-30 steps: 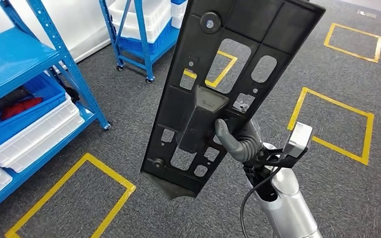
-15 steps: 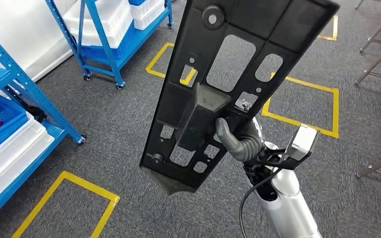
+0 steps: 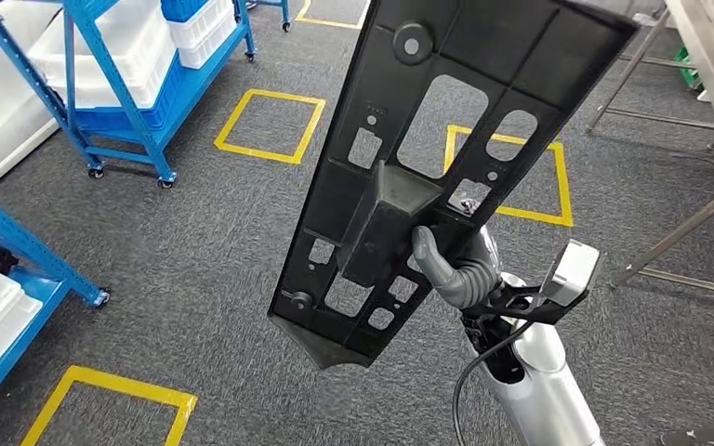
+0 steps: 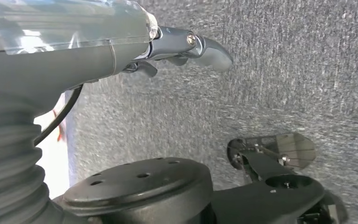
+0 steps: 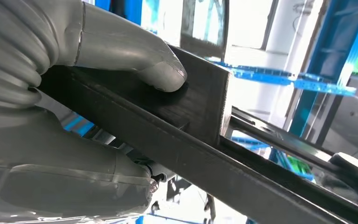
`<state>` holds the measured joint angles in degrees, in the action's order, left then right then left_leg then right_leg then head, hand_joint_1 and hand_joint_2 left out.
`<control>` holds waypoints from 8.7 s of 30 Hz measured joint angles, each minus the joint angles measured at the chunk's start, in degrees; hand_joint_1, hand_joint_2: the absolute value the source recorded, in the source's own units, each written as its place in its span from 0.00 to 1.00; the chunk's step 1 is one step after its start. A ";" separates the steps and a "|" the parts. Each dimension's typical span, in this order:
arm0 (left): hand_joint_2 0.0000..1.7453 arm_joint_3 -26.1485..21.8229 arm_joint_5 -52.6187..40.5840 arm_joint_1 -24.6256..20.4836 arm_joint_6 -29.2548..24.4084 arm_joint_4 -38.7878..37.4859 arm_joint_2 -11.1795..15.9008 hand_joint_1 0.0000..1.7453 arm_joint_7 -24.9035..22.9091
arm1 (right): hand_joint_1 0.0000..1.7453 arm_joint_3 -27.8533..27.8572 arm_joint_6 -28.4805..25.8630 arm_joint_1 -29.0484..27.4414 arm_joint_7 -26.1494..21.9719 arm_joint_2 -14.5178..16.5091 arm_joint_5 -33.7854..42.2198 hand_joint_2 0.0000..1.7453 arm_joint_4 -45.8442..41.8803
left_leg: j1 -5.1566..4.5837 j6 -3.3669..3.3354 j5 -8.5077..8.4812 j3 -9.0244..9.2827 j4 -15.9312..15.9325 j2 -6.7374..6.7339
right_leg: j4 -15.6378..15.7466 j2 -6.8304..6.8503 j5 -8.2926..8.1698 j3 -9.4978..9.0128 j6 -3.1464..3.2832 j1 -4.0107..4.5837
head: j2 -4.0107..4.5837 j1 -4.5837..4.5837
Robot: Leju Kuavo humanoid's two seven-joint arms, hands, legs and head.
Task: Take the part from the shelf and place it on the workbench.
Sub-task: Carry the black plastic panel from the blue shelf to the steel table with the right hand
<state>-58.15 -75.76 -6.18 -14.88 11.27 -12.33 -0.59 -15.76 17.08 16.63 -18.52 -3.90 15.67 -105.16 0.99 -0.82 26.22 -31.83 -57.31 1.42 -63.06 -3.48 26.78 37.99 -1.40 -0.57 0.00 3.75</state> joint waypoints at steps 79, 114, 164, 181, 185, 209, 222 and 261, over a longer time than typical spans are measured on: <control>1.00 -0.57 0.90 0.55 0.58 0.01 -0.34 0.00 3.44 | 1.00 -0.14 1.55 -12.68 -11.15 -2.80 -17.84 1.00 -13.16 | -0.38 2.74 9.81 -3.60 -13.79 -2.20 | 5.20 2.88 -1.68 -3.56 2.23 -0.33 | 0.00 0.01; 1.00 -1.39 1.42 0.19 0.25 0.01 -0.58 0.00 2.19 | 1.00 1.41 2.36 -8.86 -7.85 -2.33 -18.76 1.00 -8.43 | -0.49 1.71 4.20 -2.60 -9.37 -0.70 | 5.15 -0.63 -1.65 -3.80 2.29 -0.06 | 0.00 0.01; 1.00 -1.34 0.81 0.78 -0.98 0.03 -0.78 0.00 3.13 | 1.00 5.35 1.00 -13.49 -8.99 -2.58 -17.80 1.00 -10.35 | -0.84 0.89 2.15 2.05 0.34 -4.68 | 5.19 4.61 -1.34 -3.84 -0.03 -0.12 | 0.00 0.01; 1.00 -1.42 1.76 0.91 -1.49 0.03 -0.50 0.00 3.19 | 1.00 5.49 1.18 -12.88 -9.57 -2.50 -16.29 1.00 -9.69 | -1.34 -0.31 0.55 0.06 0.27 -1.35 | 4.95 2.12 2.25 -8.44 0.45 -0.10 | 0.00 0.01; 1.00 -1.43 1.95 1.02 -1.57 0.03 -0.55 0.00 3.24 | 1.00 5.46 1.45 -12.26 -10.05 -2.51 -16.06 1.00 -9.37 | -0.81 -1.09 2.05 3.69 1.69 -1.37 | -6.39 2.81 2.44 -0.96 -0.59 -0.30 | 0.00 0.01; 1.00 -1.54 1.61 0.93 -1.26 0.03 -0.41 0.00 4.07 | 1.00 5.38 1.37 -11.62 -9.57 -2.48 -15.82 1.00 -8.10 | -1.93 -0.35 0.43 -4.43 -3.09 -0.90 | 4.51 2.27 2.29 -8.71 2.36 0.96 | 0.00 0.13; 1.00 -1.55 2.08 0.86 -1.10 0.03 -0.73 0.00 5.15 | 1.00 5.13 0.86 -10.10 -8.05 -2.45 -16.95 1.00 -8.90 | -1.25 -0.66 -0.39 -0.94 -1.27 -0.56 | -0.64 3.26 0.85 -2.63 -0.48 -0.46 | 0.00 0.12; 1.00 -1.74 0.75 0.77 -0.39 0.03 -0.85 0.00 6.85 | 1.00 5.16 -5.47 15.51 -0.65 -6.21 -40.34 1.00 2.85 | -1.08 1.80 4.98 -3.56 -8.49 -1.25 | 4.67 2.93 -1.86 -3.20 1.73 -0.72 | 0.00 0.14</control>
<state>-59.89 -75.00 -5.41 -15.27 11.30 -13.19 6.26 -10.60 11.61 32.14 -19.16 -10.10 -24.67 -102.31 -0.10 0.98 31.20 -35.39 -65.80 0.17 -58.40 -0.55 24.92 34.79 0.33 -1.29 0.00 3.89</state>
